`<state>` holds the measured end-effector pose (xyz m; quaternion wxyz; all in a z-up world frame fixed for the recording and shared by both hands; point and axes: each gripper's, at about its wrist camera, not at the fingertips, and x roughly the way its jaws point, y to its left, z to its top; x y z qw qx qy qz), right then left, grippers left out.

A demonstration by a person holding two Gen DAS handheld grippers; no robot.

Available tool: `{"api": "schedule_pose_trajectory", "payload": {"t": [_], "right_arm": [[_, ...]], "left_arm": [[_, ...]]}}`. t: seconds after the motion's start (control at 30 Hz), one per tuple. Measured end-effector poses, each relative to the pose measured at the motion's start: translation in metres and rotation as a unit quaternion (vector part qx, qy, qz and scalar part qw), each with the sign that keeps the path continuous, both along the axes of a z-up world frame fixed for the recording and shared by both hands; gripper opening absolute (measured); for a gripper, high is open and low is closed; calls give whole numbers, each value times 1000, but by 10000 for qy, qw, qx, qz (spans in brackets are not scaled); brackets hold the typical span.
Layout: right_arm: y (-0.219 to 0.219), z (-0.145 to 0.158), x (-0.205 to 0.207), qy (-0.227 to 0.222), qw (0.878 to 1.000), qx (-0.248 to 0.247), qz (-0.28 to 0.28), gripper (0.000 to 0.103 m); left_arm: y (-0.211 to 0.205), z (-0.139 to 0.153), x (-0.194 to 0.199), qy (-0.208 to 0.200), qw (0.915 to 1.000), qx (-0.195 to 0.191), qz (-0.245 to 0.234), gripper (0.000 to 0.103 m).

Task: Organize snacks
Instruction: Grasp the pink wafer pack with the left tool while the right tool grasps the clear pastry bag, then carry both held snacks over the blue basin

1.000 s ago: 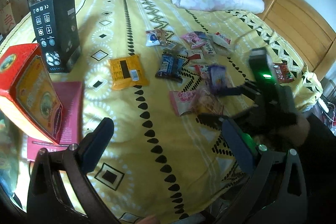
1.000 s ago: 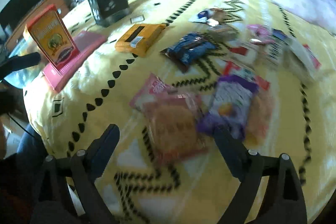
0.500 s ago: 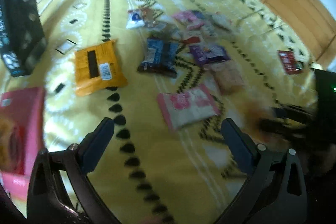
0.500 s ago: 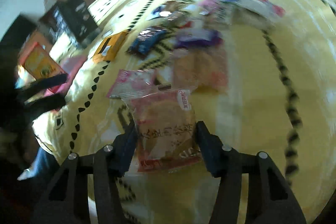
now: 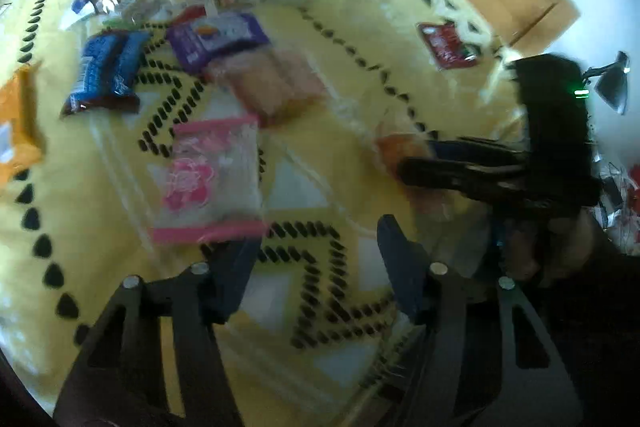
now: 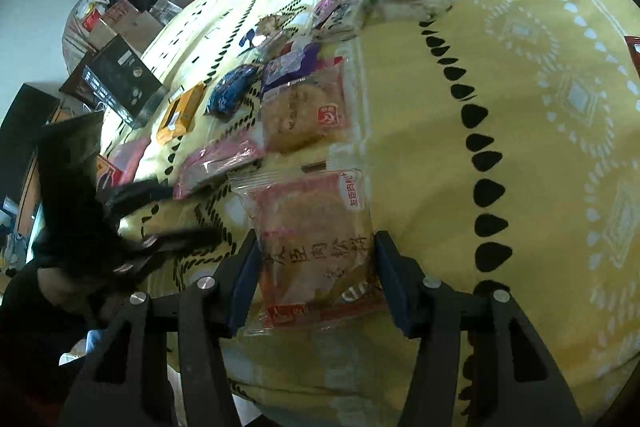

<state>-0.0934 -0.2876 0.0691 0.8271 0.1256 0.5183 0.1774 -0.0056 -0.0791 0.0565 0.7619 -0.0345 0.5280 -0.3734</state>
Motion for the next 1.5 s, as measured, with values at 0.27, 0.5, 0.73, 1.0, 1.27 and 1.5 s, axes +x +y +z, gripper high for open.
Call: {"api": "schedule_pose_trajectory", "payload": {"t": [0.27, 0.5, 0.73, 1.0, 1.27, 1.5], "right_arm": [[-9, -5, 2, 45, 9998, 116, -140, 60], [-6, -10, 3, 47, 9999, 28, -111, 61], [-6, -13, 5, 89, 9999, 37, -117, 61], [-6, -14, 5, 56, 9999, 32, -151, 60], [-3, 2, -1, -194, 9996, -79, -184, 60], [9, 38, 4, -623, 9978, -202, -138, 60]], "left_arm": [[16, 3, -7, -126, 9965, 713, 410, 71], [15, 12, 7, -1239, 9832, 1150, 693, 90], [-7, -12, 39, -1541, 9758, 1503, 389, 91], [-8, -22, 38, -1360, 9778, 1565, 311, 47], [7, 13, 21, -1851, 9668, 1522, 892, 45], [42, 80, 0, -2483, 9435, 1429, 1664, 45]]}}
